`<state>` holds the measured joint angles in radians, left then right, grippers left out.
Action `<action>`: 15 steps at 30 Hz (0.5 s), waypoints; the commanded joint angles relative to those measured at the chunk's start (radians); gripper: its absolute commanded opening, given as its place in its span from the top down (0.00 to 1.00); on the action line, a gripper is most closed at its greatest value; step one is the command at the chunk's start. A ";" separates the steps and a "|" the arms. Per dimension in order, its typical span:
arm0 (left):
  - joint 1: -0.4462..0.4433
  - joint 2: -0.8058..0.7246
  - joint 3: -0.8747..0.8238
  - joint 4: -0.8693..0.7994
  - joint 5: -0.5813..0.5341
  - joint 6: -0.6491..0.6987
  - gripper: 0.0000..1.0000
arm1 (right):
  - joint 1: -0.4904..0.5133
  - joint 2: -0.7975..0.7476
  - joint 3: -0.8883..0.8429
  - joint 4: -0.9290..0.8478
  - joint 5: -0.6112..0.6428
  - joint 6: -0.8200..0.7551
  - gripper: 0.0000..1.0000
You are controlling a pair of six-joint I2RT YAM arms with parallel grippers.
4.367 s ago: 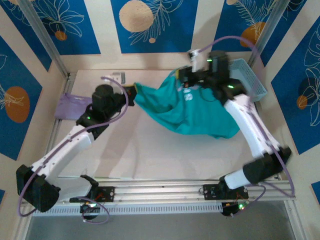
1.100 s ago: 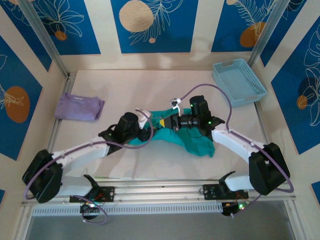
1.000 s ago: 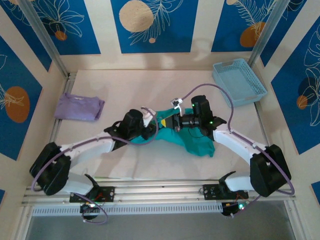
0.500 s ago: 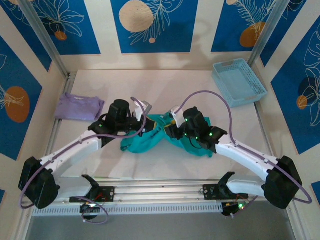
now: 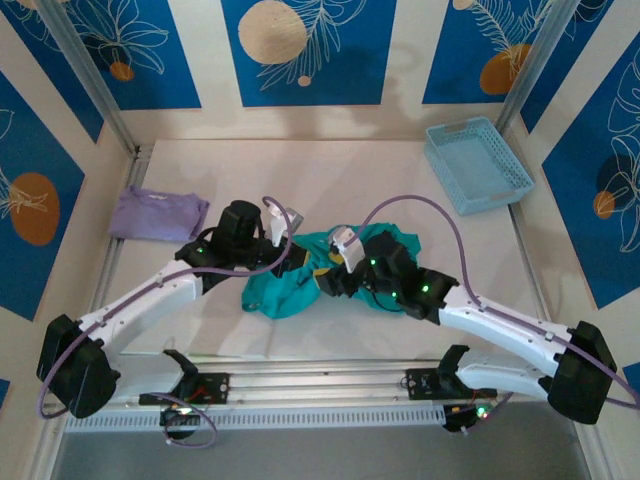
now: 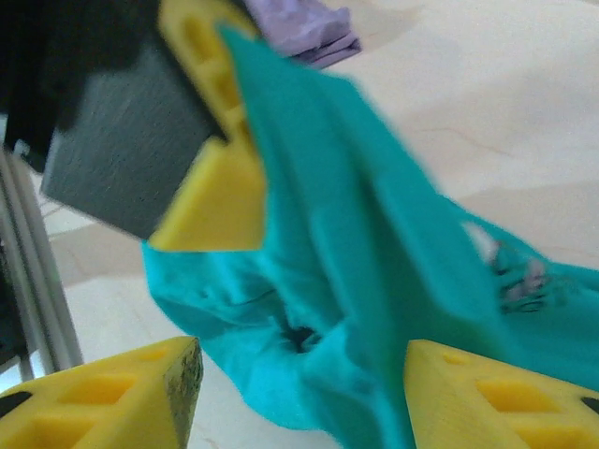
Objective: Fold the inside-out t-shirt
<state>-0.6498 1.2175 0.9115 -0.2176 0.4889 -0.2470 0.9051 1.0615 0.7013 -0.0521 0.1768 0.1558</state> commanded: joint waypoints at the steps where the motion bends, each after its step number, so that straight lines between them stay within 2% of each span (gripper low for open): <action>1: 0.005 -0.004 0.029 0.013 0.020 -0.021 1.00 | 0.031 0.066 -0.012 0.061 0.135 0.117 0.40; 3: 0.009 -0.009 0.027 0.017 0.030 -0.028 1.00 | 0.029 0.122 0.039 -0.028 0.293 0.176 0.44; 4: 0.014 -0.012 0.025 0.021 0.039 -0.039 1.00 | 0.024 0.140 0.063 -0.082 0.354 0.189 0.52; 6: 0.033 -0.019 0.022 0.036 0.064 -0.073 1.00 | 0.011 0.132 0.060 -0.123 0.356 0.163 0.69; 11: 0.091 -0.029 -0.008 0.133 0.177 -0.174 1.00 | -0.078 0.009 -0.052 -0.043 0.019 0.055 0.94; 13: 0.107 -0.032 -0.024 0.177 0.209 -0.212 1.00 | -0.139 -0.019 -0.060 -0.050 -0.133 0.035 1.00; 15: 0.126 -0.030 -0.038 0.218 0.237 -0.250 1.00 | -0.188 -0.049 -0.072 -0.030 -0.290 0.012 1.00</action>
<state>-0.5549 1.2137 0.8906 -0.1123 0.6369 -0.4175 0.7650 1.0492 0.6540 -0.0982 0.1390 0.2142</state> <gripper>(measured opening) 0.046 0.045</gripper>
